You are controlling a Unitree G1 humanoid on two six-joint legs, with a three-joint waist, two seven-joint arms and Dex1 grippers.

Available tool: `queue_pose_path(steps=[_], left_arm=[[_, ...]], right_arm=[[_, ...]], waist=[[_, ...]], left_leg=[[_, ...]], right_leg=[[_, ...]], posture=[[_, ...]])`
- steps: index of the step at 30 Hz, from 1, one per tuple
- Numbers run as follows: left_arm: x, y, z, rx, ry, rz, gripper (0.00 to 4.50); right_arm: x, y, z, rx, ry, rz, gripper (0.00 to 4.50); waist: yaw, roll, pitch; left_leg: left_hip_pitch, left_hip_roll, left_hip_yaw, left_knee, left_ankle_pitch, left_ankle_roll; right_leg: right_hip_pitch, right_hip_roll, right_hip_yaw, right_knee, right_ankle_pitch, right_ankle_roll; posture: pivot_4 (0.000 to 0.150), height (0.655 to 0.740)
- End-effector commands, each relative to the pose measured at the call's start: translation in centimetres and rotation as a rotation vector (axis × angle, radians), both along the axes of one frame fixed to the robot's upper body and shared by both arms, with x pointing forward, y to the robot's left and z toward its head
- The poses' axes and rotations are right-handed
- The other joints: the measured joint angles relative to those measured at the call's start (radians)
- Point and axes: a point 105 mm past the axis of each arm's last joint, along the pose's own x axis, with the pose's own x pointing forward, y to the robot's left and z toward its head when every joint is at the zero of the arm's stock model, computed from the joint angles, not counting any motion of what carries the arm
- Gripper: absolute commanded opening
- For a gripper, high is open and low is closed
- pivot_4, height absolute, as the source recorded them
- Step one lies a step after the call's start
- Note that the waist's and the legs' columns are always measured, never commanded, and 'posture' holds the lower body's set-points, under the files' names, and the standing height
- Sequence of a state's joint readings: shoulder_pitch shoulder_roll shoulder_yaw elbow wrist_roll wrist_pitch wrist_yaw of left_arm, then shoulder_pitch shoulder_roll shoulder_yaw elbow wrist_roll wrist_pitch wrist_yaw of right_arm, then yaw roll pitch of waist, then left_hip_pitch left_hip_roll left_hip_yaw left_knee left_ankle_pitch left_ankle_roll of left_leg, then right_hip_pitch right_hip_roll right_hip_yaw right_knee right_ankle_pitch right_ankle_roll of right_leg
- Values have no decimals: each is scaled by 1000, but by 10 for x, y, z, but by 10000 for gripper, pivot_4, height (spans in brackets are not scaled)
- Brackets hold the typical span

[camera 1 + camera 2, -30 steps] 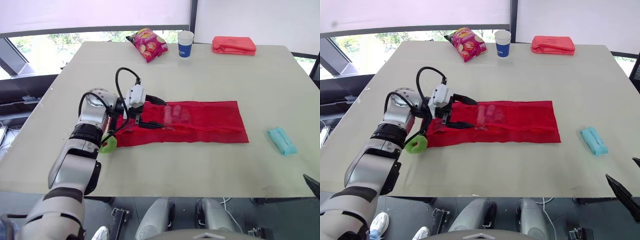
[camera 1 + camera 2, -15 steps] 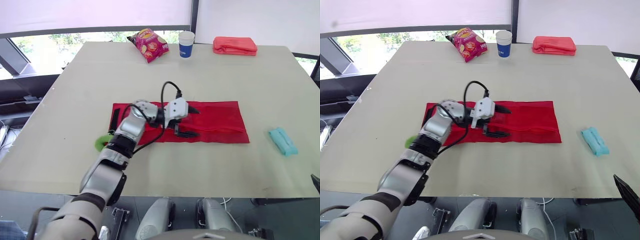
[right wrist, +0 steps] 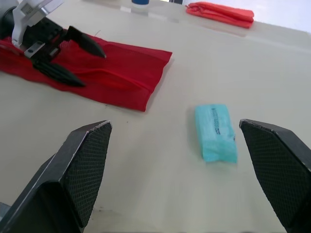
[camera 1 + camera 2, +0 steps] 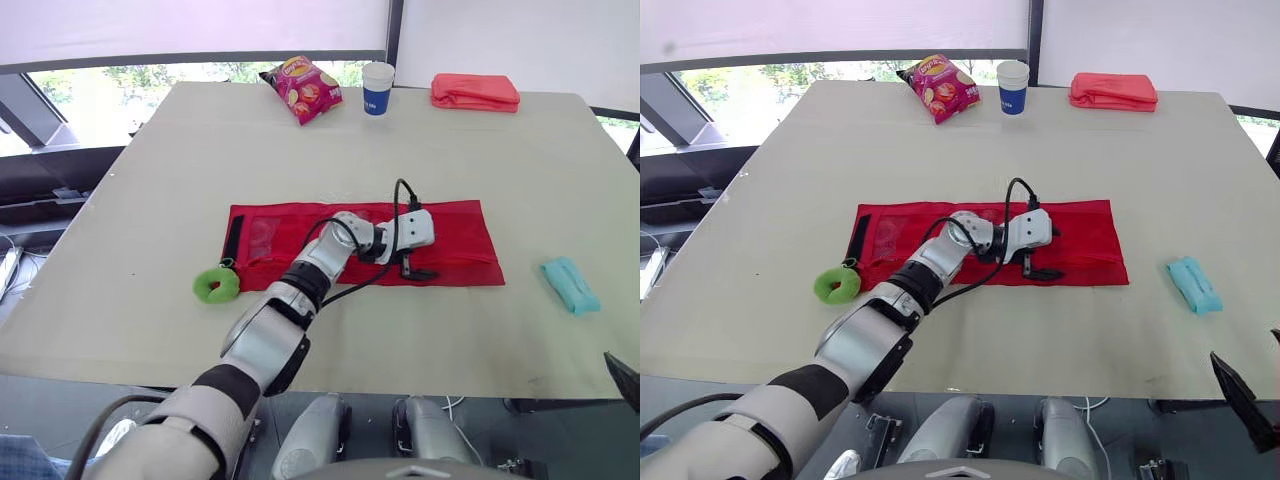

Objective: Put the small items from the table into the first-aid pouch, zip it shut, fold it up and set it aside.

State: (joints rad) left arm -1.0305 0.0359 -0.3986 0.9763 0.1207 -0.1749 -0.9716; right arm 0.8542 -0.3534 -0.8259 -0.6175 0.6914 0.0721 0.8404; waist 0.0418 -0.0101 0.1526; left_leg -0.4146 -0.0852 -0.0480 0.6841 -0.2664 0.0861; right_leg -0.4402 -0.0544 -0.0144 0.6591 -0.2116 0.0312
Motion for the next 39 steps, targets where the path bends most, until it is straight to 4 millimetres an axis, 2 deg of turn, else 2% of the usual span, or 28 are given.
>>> queue_pose_path(steps=[1, 3, 6, 9, 11, 13, 19, 24, 30, 33, 39], left_arm=[[7, -6, 12, -24, -37, 33, 44800], [10, -6, 13, -25, -42, 52, 44800], [10, -6, 14, -30, -34, 54, 37158], [9, -5, 12, -28, -24, 53, 22813], [9, -4, 11, -28, -21, 53, 10914], [8, -4, 12, -34, -11, 48, 1306], [6, -2, 14, -56, 11, 39, 508], [4, -1, 17, -77, 27, 25, 508], [-2, -2, 26, -124, 52, -15, 508], [-6, -4, 30, -141, 27, -53, 508], [-11, -3, 32, -153, 25, -84, 508]], right_arm=[[2, 1, 3, -48, -13, -16, 45000], [2, 1, 2, -48, -13, -20, 45000], [3, 0, 0, -47, -12, -23, 45000], [3, 0, -2, -47, -11, -25, 45000], [3, 0, -3, -48, -10, -27, 45000], [4, -1, -4, -49, -10, -29, 45000], [6, -3, -6, -51, -9, -35, 45000], [17, -11, -9, -52, -1, -91, 45000], [56, -22, -29, -74, 145, -152, 45000], [79, -26, -33, -38, 160, -136, 45000], [113, -35, -52, -43, 246, -104, 45000]], waist=[[-1, 0, 0], [-1, 0, 0], [-1, 0, 0], [-1, 0, 0], [-1, 0, 0], [-1, 0, 0], [-1, 0, 0], [-2, 0, 0], [-2, 1, 0], [-2, 1, 0], [1, 2, -1]], left_leg=[[0, 0, 0, 0, 0, 0], [0, 0, 0, 0, 0, -1], [0, 0, 0, 0, 1, -1], [0, 0, 0, 0, 1, -1], [0, 0, 0, 0, 1, -1], [0, 0, 0, 0, 1, -1], [0, 0, 0, 0, 1, -2], [0, 0, 0, 0, 1, -2], [0, 0, 1, 0, 2, -4], [0, 0, 1, 1, 2, -4], [0, 0, 1, 1, 2, -4]], right_leg=[[0, 0, 0, 0, 0, 0], [0, 0, 0, 0, 0, 0], [0, 0, 0, 0, 0, 0], [0, 0, 0, 0, 0, 0], [0, 0, 0, 0, 0, 0], [0, 0, 0, 0, 0, 0], [0, 0, 0, 0, 0, 0], [0, 0, 0, 0, 0, 0], [0, 0, 0, 1, 0, 0], [0, 0, 1, 0, 0, 0], [0, 0, 1, 1, 0, 0]], posture=[[1500, 7395], [1500, 7395], [1500, 7395], [1500, 7395], [1500, 7395], [1500, 7395], [1500, 7395], [1500, 7395], [1500, 7395], [1500, 7395], [1500, 7395]])
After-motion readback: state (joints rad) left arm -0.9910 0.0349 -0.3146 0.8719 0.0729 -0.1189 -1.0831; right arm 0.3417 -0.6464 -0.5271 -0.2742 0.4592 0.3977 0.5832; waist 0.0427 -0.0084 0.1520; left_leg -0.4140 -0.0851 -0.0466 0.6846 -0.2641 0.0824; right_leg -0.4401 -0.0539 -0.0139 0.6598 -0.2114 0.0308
